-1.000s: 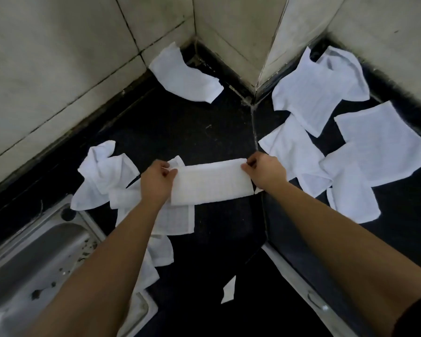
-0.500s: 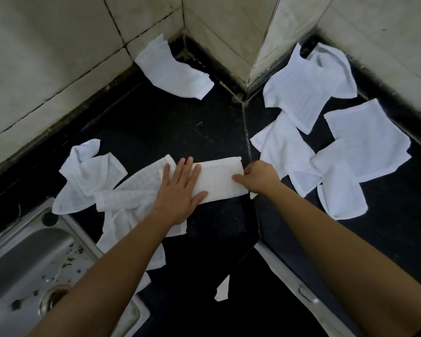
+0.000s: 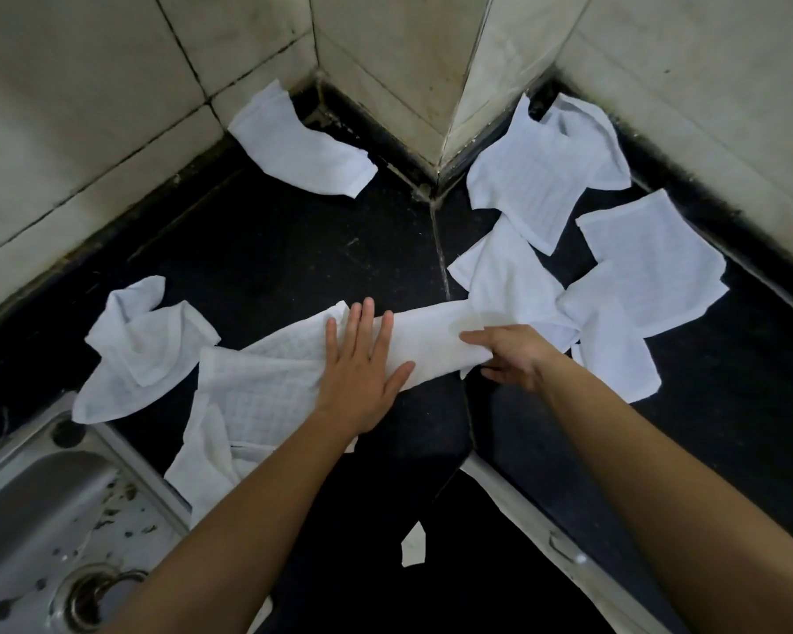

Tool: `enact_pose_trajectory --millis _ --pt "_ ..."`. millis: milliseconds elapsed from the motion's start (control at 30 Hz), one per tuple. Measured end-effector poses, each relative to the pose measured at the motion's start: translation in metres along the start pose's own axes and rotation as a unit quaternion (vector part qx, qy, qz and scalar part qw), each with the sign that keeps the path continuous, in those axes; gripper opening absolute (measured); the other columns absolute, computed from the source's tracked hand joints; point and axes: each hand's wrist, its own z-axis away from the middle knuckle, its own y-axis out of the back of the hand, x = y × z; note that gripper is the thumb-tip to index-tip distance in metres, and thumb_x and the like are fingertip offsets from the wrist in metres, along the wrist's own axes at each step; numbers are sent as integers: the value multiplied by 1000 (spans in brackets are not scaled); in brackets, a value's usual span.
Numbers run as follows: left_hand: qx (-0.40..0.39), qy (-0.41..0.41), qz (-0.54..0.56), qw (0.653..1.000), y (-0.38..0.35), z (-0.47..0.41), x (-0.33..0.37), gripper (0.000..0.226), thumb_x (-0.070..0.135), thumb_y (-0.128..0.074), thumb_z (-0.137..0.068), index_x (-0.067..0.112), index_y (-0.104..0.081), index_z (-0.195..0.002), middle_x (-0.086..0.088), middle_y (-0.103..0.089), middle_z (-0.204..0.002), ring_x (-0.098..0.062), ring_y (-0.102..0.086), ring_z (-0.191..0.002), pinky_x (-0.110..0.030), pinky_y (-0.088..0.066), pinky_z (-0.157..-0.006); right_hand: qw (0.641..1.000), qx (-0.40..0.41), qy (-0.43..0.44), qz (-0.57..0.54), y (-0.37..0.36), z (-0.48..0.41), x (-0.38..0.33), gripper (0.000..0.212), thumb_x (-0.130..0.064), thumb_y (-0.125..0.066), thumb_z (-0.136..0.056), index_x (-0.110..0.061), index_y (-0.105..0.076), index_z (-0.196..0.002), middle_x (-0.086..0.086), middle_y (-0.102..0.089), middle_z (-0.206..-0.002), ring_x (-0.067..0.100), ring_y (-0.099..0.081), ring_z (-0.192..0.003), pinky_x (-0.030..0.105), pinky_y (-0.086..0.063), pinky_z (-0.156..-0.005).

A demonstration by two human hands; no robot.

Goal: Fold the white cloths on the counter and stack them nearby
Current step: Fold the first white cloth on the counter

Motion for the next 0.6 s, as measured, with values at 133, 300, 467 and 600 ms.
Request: enact_pose_trajectory --millis 133,300,467,600 --pt "68 67 17 995 10 29 -34 64 43 -30 -102 11 -20 -156 -20 -8 -163 -34 -6 -152 -57 -7 -121 982 114 136 56 -26 8 -6 28 -28 -72 -85 -18 -70 -111 -2 -71 -105 18 -66 -94 31 -53 -76" --pt "-50 188 13 981 8 65 -87 66 56 -4 -98 29 -3 -158 -14 4 -165 -33 5 -152 -58 4 -120 881 165 342 281 -91 33 -9 37 -30 -63 -90 -18 -65 -124 0 -67 -106 17 -64 -93 26 -47 -77" --pt "-68 208 38 975 -1 68 -95 66 61 0 -95 36 21 -152 -8 28 -161 -28 25 -148 -55 15 -118 804 49 383 453 -150 35 14 38 -31 -55 -95 -16 -57 -130 8 -60 -119 30 -64 -98 40 -54 -81" --pt "-77 211 51 973 -5 67 -98 65 63 1 -94 39 29 -148 -6 33 -159 -27 29 -147 -54 18 -117 782 16 362 507 -168 32 33 40 -32 -51 -99 -13 -53 -133 8 -57 -119 29 -63 -99 38 -52 -79"
